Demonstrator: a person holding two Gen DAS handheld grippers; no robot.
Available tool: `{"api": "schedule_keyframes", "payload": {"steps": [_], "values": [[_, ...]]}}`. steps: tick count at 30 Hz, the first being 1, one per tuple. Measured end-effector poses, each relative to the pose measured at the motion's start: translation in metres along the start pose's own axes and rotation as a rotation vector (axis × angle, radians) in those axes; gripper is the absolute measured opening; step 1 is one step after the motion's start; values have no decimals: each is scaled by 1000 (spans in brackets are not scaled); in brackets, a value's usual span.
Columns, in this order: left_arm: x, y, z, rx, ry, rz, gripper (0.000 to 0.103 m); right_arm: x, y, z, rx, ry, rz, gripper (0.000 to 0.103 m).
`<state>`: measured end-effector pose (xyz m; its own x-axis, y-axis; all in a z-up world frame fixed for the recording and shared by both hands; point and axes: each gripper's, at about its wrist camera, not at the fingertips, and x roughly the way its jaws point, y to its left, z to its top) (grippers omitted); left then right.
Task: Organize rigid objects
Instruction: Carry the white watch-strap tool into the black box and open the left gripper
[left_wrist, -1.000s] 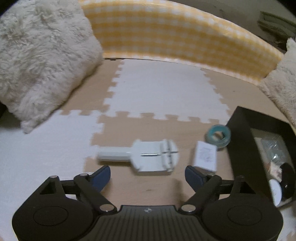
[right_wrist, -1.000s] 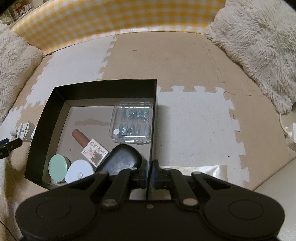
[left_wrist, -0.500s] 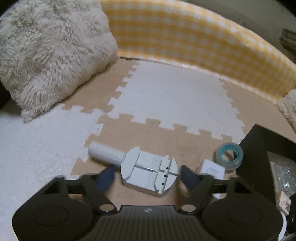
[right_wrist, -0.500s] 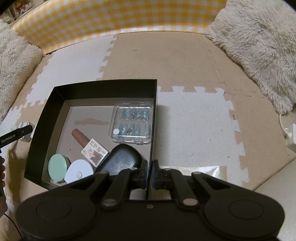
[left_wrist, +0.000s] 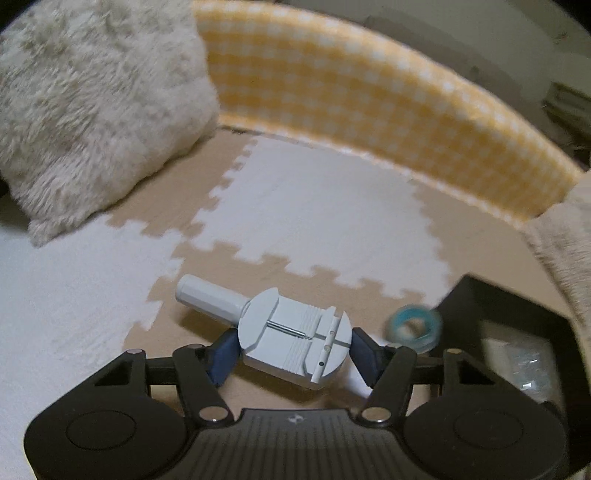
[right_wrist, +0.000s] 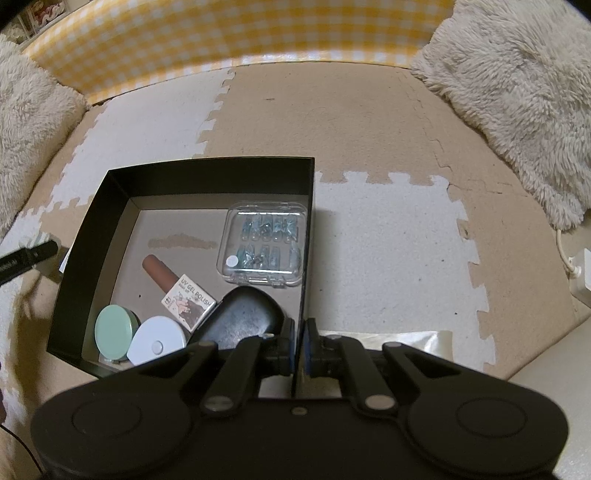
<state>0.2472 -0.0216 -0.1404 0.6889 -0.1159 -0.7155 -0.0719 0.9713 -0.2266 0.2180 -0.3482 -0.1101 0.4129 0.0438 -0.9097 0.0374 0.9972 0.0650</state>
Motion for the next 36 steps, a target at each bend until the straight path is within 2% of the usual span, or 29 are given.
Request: {"api": "schedule_keyframes", "payload": {"steps": [3,6,10,12,17,22,25,27,29,36], "values": [[-13,-15,6,40,-39,-73,65,0,0,0,0,0,1,5],[-28,-34,11,124,-86,-156,65,0,0,0,1,0,1,5],[-48,-67,10,303,-143,-275,65,0,0,0,2,0,2,5],[-54,-85,5,417,-144,-314,65,0,0,0,2,0,3,5],[-53,-113,-12,630,-111,-399,65,-1,-1,-1,4,-1,10,5],[-37,-125,-29,805,-57,-414,65,-1,-1,-1,4,-1,10,5],[-29,-121,-32,831,-38,-399,65,-1,0,-1,3,0,9,5],[-25,-117,-30,820,-36,-379,66,-1,0,-1,3,0,9,5],[-23,-115,-28,804,-25,-376,72,-1,0,-1,3,0,9,5],[-26,-107,-20,750,10,-384,72,-1,0,0,2,0,8,5]]}}
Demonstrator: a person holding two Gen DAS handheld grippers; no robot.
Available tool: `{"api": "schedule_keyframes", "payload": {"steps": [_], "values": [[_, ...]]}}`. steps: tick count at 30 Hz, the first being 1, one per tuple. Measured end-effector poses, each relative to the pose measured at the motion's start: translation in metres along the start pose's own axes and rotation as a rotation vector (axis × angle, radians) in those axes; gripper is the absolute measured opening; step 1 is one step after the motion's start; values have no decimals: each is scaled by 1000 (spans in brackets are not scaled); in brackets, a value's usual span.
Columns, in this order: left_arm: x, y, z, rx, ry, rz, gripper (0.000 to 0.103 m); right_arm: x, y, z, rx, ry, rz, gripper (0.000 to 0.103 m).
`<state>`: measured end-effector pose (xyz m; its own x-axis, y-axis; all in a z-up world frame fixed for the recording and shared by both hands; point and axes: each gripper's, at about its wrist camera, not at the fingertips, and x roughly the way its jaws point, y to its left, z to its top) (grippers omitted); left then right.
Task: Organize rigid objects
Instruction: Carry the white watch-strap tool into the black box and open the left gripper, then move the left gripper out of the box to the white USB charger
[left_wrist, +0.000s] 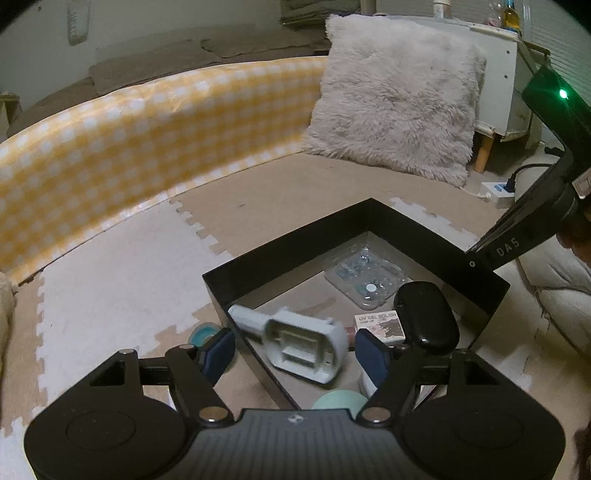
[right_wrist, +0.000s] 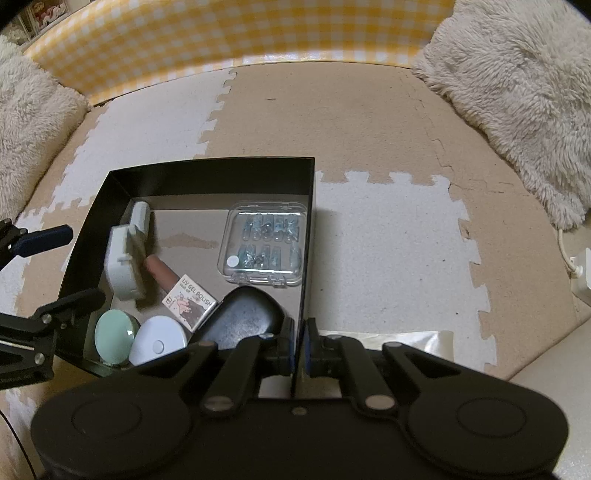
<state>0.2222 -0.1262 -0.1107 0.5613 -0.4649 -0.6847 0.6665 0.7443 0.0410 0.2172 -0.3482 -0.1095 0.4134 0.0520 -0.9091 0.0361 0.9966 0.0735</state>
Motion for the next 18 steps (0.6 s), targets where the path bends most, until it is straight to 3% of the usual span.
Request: {"api": "schedule_keyframes", "payload": {"steps": [18], "values": [[7,-1,-1,-78,49,-18,73,0,0,0,-2,0,-1,5]]}}
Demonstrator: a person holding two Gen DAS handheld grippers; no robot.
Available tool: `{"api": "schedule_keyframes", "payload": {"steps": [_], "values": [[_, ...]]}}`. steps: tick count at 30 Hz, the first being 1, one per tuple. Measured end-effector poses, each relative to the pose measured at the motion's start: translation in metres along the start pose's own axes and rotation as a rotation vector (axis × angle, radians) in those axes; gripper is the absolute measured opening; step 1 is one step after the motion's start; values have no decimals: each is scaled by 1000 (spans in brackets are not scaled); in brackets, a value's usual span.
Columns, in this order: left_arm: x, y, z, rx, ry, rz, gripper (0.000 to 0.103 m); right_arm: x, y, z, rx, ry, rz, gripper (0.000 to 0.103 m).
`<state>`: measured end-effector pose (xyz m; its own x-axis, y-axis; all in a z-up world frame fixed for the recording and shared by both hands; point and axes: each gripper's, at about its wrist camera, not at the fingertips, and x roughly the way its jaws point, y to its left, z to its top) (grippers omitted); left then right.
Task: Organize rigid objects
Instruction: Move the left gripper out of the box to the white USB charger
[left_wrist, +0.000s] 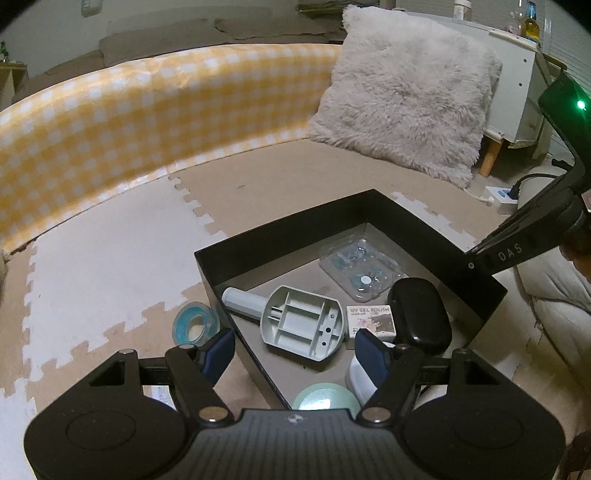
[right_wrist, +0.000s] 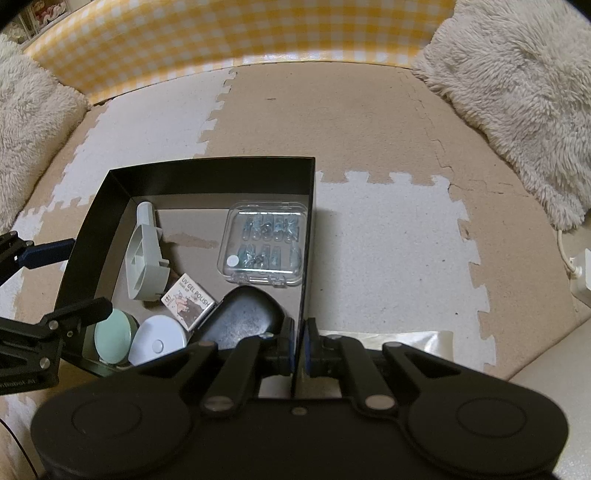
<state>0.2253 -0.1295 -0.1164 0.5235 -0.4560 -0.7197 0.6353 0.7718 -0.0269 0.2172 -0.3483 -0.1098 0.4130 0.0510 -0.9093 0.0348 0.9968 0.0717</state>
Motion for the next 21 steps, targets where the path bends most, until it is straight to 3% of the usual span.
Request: {"api": "schedule_keyframes", "payload": {"steps": [13,21], "values": [[-17,25,3,-135,-23,24,102,0,-1,0,-4,0,-3,5],[-31,58,0,-284,-71,116,103,0,-1,0,-5,0,-4,5]]}}
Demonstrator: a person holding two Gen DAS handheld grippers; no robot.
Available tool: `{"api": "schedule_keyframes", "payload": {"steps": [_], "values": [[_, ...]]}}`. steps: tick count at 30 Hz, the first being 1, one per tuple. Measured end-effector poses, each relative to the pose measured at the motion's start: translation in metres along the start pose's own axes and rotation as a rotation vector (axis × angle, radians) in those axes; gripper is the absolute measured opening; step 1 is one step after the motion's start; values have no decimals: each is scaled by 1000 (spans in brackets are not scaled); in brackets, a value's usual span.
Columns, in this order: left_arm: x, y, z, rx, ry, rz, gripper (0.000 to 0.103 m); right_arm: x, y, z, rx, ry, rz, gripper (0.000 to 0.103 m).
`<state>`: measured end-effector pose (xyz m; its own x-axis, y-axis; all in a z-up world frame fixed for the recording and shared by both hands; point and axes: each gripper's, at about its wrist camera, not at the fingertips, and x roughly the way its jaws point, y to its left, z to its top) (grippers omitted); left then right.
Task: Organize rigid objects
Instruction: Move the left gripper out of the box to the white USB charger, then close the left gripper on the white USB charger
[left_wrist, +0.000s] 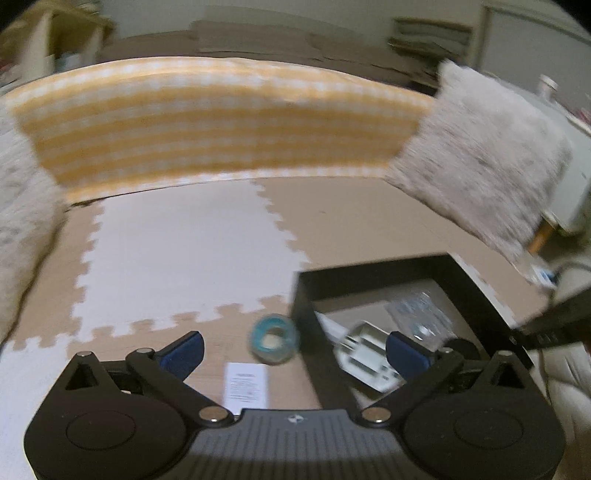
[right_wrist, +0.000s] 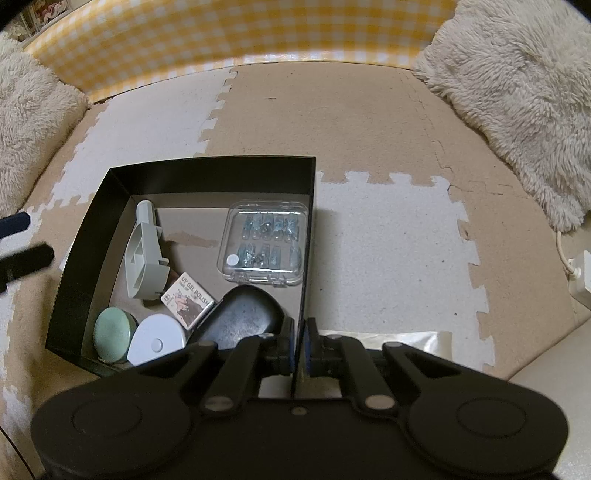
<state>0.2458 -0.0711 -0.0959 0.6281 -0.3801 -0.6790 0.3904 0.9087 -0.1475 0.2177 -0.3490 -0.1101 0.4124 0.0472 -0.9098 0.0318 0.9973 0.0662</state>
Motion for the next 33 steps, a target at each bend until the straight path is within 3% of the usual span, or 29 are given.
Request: {"api": "schedule_keyframes", "payload": {"steps": [9,13,18,27,29,33], "values": [[6,36,-6,-164,0,128,103,0,0,0,1,0,0,5],[14,42,-12,-157,33,168,103,0,0,0,1,0,0,5],[21,46,-24,-107,81,162,103,0,0,0,1,0,0,5],[34,30,-35,-1,113,36,62,0,0,0,1,0,0,5],[37,28,-36,11,118,18,44,0,1,0,1,0,-1,5],[42,25,-39,32,133,23,38,0,0,0,0,0,0,5]]}}
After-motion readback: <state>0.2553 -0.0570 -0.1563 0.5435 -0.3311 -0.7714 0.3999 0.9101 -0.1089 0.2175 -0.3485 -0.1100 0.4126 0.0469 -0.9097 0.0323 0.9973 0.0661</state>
